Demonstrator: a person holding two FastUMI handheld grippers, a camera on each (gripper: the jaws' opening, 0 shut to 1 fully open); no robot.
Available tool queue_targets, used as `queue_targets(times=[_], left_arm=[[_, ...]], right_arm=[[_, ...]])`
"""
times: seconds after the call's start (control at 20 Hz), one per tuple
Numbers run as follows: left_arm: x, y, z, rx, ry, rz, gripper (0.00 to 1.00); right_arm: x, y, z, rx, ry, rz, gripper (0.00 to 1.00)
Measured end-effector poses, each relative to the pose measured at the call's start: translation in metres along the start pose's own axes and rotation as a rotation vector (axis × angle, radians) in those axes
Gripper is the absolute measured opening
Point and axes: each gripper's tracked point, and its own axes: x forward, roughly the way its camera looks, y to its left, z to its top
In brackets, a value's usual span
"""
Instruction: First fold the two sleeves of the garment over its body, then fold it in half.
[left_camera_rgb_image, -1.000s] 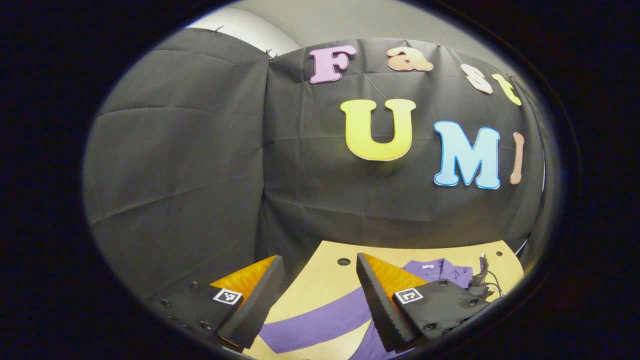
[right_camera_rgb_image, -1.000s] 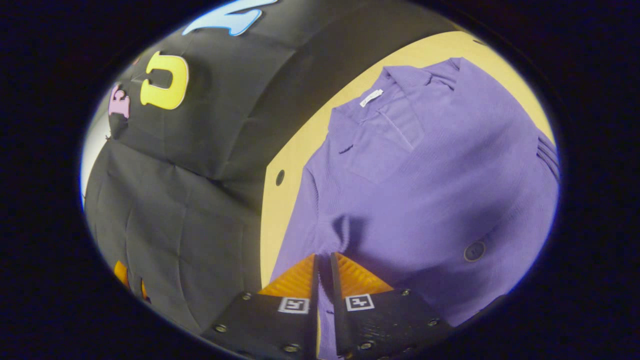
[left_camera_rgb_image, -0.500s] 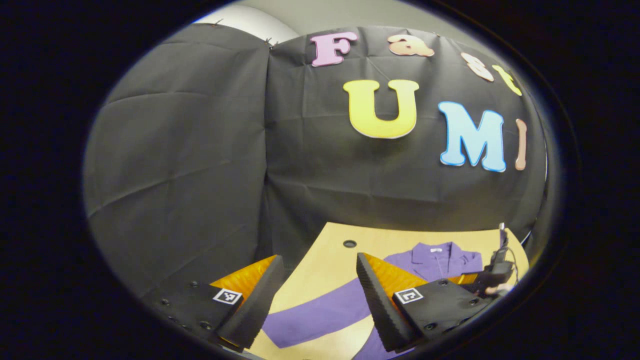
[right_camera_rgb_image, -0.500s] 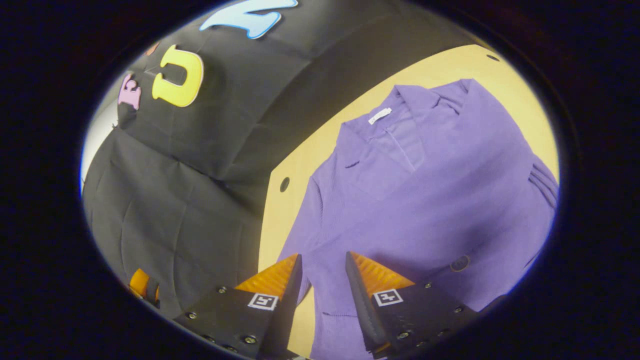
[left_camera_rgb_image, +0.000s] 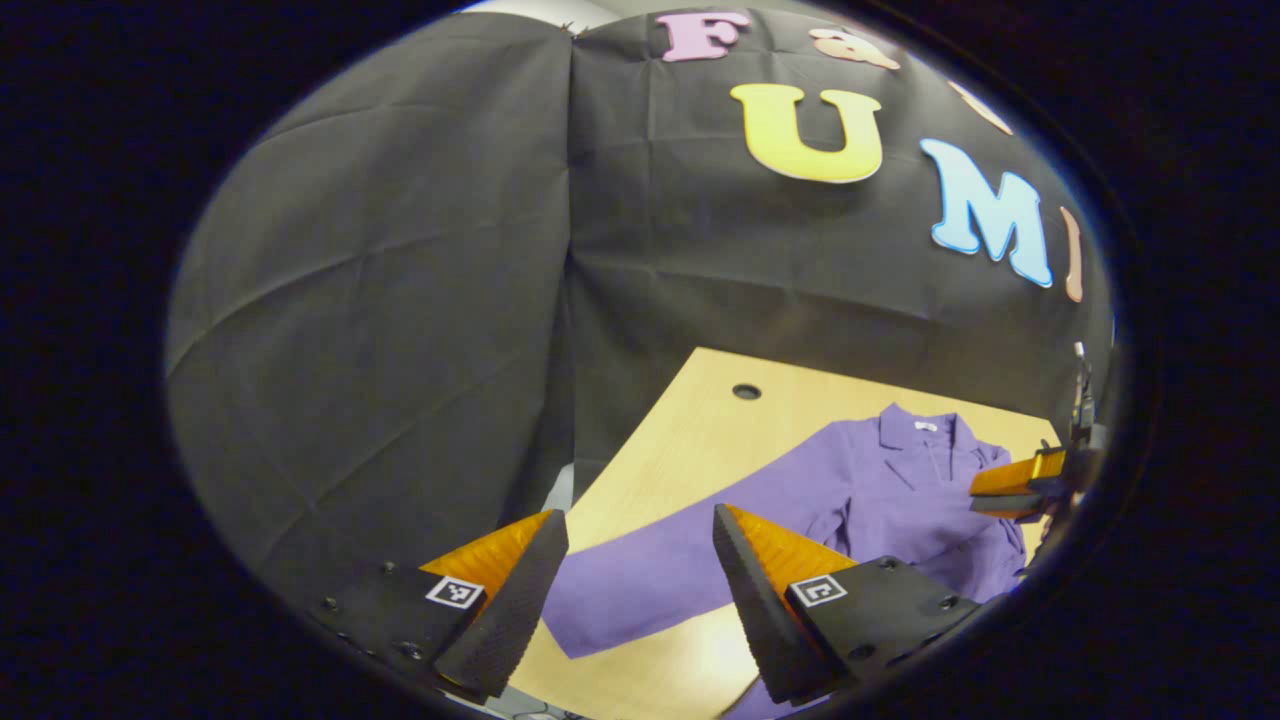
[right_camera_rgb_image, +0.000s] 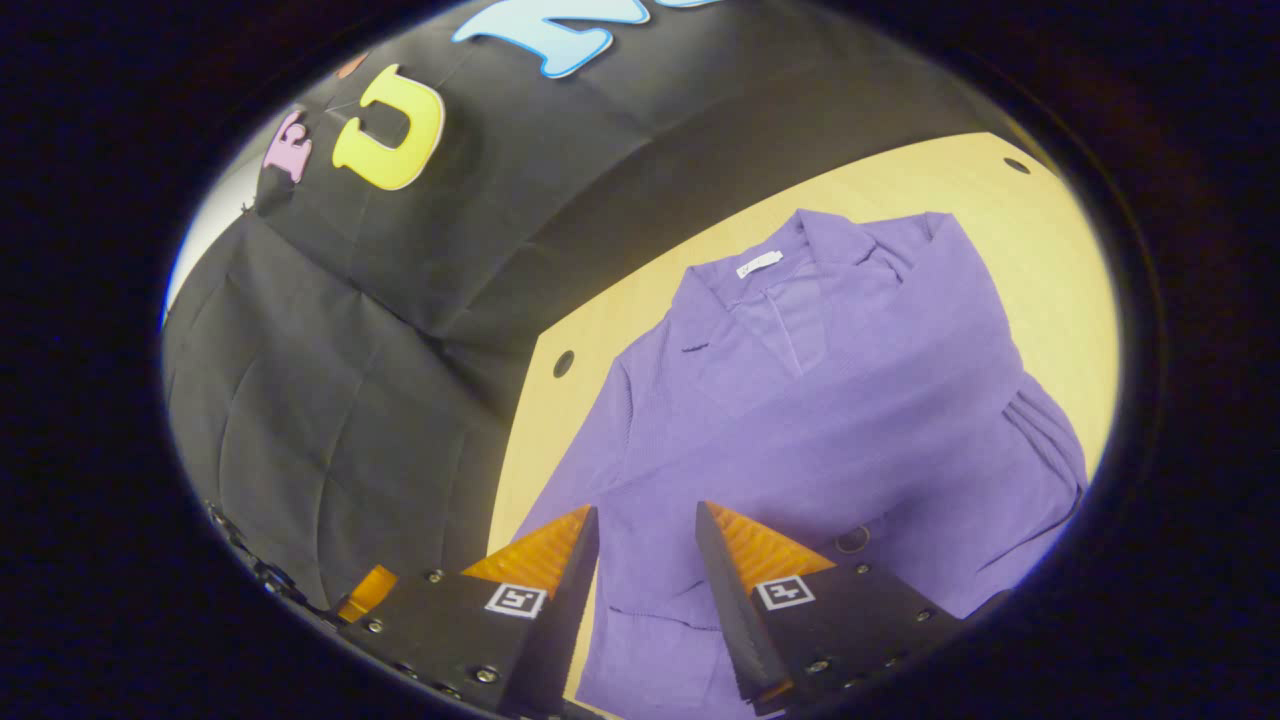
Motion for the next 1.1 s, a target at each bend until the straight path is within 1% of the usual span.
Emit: queue_targets(times=[0.05,0.1,0.15,0.2,0.35,0.6,0.7,0.8,0.9,0.95,1.0,1.05,1.1], left_arm=[[0.005,0.006,-0.012,-0.014,0.018,0.008,0.95],[0.009,0.015,-0.024,-0.029,0.036,0.016,0.94],[0.015,0.022,-0.035,-0.042,0.053,0.026,0.93],[0.021,0.032,-0.047,-0.052,0.074,0.037,0.93],[0.038,0.05,-0.084,-0.071,0.127,0.066,0.93],[0.058,0.061,-0.125,-0.091,0.197,0.064,0.93],[0.065,0.064,-0.143,-0.08,0.234,0.068,0.93],[0.069,0.064,-0.151,-0.063,0.255,0.072,0.93],[0.076,0.066,-0.16,-0.05,0.274,0.084,0.99],[0.078,0.07,-0.167,-0.045,0.293,0.1,0.93],[0.077,0.072,-0.175,-0.058,0.318,0.11,0.93],[0.082,0.071,-0.166,-0.069,0.272,0.112,0.94],[0.078,0.074,-0.171,-0.073,0.302,0.12,0.94]], right_arm=[[-0.004,0.0,0.002,-0.007,-0.006,0.0,0.62],[-0.006,0.001,0.002,-0.012,-0.011,-0.001,0.54],[-0.009,0.001,0.003,-0.016,-0.015,0.0,0.54],[-0.011,0.001,0.002,-0.023,-0.018,-0.003,0.62],[-0.018,-0.003,0.001,-0.037,-0.018,-0.016,0.62],[-0.028,-0.013,0.0,-0.046,-0.026,-0.045,0.62],[-0.032,-0.018,0.0,-0.051,-0.03,-0.058,0.62],[-0.037,-0.023,-0.002,-0.055,-0.029,-0.07,0.62],[-0.04,-0.028,-0.006,-0.05,-0.027,-0.08,0.62],[-0.043,-0.031,-0.007,-0.044,-0.027,-0.084,0.62],[-0.045,-0.035,-0.01,-0.036,-0.025,-0.091,0.62],[-0.047,-0.038,-0.011,-0.028,-0.024,-0.096,0.62],[-0.049,-0.041,-0.012,-0.021,-0.024,-0.102,0.62]])
